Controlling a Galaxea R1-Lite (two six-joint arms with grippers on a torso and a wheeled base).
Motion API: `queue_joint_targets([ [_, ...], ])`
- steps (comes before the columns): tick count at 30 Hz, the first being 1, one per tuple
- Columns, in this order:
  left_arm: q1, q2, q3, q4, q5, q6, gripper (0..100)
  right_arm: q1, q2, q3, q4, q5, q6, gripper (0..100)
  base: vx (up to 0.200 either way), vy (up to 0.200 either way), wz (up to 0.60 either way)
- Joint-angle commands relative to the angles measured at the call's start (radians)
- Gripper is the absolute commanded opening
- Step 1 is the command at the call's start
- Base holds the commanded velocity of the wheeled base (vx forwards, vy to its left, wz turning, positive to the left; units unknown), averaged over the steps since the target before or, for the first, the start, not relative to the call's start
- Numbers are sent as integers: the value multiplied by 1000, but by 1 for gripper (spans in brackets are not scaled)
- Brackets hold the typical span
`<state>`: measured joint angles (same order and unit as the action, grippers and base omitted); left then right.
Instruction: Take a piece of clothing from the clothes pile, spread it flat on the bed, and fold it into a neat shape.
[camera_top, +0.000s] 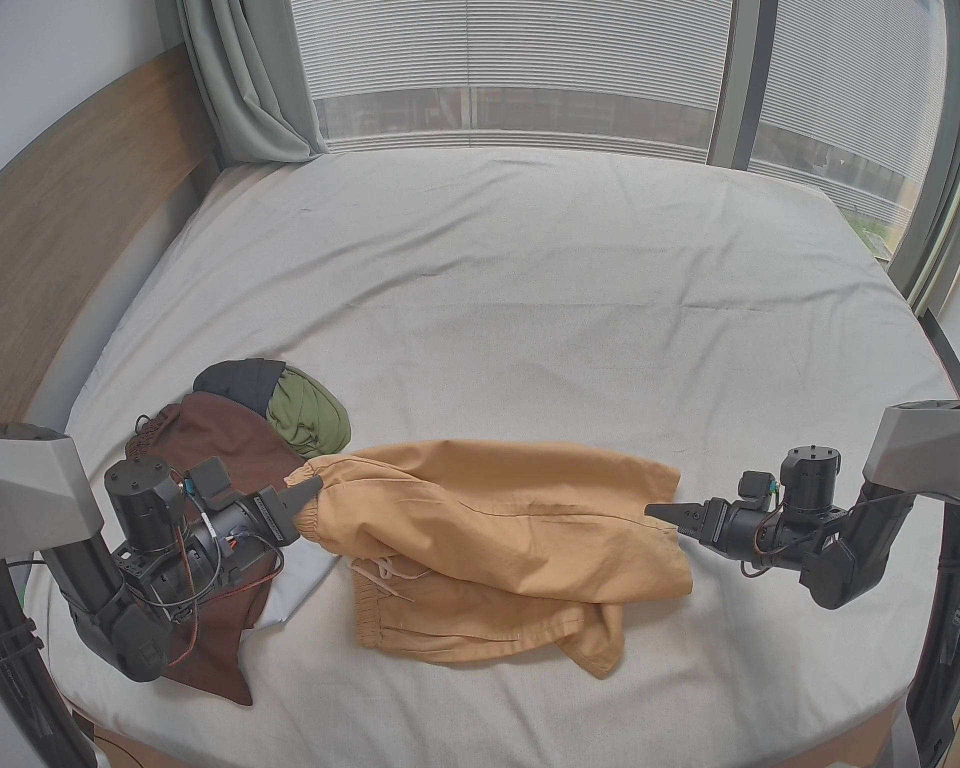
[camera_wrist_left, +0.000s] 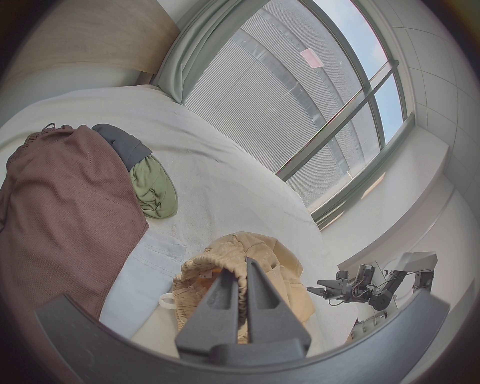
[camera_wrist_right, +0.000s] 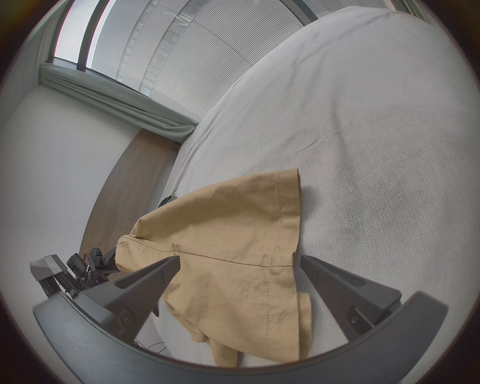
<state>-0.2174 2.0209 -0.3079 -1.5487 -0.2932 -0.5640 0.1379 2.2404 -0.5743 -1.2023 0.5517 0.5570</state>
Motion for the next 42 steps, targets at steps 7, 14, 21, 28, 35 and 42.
queue_joint_targets([
  [7, 0, -2, 0, -1, 0, 0, 0, 39, 45, -12, -36, 1, 64, 100, 0, 0, 0],
  [14, 0, -2, -2, -1, 0, 0, 0, 63, 45, 11, -129, 2, 139, 100, 0, 0, 0],
  [21, 0, -2, -2, -1, 0, 0, 0, 52, 38, 30, -151, 10, 142, 100, 0, 0, 0],
  [28, 0, -2, -2, -1, 0, 0, 0, 49, 64, 22, -160, 5, 139, 100, 0, 0, 0],
  [35, -2, -4, 0, -1, 0, 0, 0, 51, 119, 17, -235, 4, 141, 0, 0, 0, 0],
  [42, -2, -4, 0, -1, 0, 0, 0, 39, 128, 17, -238, 4, 139, 0, 0, 0, 0],
])
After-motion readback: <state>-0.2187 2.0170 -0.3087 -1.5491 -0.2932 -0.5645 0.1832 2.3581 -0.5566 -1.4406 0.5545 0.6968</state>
